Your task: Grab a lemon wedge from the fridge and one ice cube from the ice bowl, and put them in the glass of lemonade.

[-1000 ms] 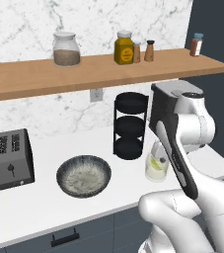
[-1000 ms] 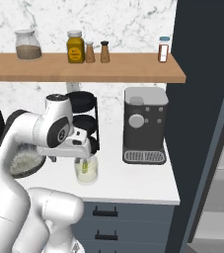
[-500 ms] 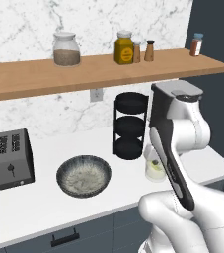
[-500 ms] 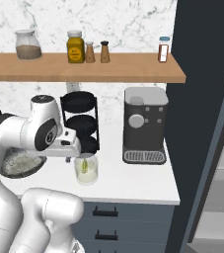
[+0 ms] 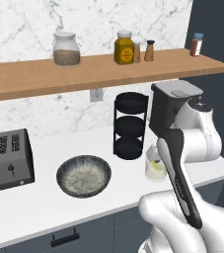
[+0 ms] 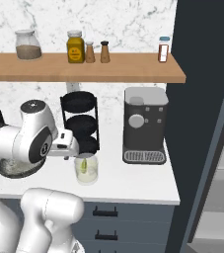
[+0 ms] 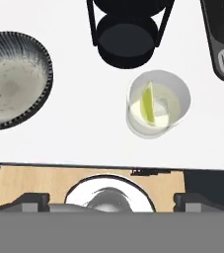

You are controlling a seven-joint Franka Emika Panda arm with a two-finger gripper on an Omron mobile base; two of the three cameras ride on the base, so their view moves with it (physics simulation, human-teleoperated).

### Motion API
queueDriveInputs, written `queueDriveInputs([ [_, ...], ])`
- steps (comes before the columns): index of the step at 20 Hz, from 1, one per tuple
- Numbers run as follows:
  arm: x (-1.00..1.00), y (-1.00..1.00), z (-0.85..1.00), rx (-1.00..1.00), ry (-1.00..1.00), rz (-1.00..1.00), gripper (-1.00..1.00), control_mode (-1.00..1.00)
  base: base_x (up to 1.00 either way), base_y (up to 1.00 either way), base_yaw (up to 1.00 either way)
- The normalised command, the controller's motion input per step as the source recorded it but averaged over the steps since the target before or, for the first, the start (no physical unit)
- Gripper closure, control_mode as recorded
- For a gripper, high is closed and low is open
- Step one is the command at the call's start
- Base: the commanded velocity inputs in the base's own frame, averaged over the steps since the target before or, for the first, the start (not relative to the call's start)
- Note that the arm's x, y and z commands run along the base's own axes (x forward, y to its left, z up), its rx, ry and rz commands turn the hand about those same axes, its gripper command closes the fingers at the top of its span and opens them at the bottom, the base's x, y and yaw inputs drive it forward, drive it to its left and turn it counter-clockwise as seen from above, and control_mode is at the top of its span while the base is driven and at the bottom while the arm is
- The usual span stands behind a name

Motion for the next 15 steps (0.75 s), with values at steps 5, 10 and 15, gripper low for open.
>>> queueDriveInputs([
  [5,-0.43,0.00,0.13,0.00,-0.04,0.00,-1.00,-1.00,0.00,0.00,0.00],
  [10,-0.23,0.00,0.32,0.00,0.01,0.00,-1.00,-1.00,0.00,0.00,0.00],
  [15,-0.13,0.03,0.06,0.00,-0.06,-0.01,-1.00,-1.00,0.00,0.00,0.00],
])
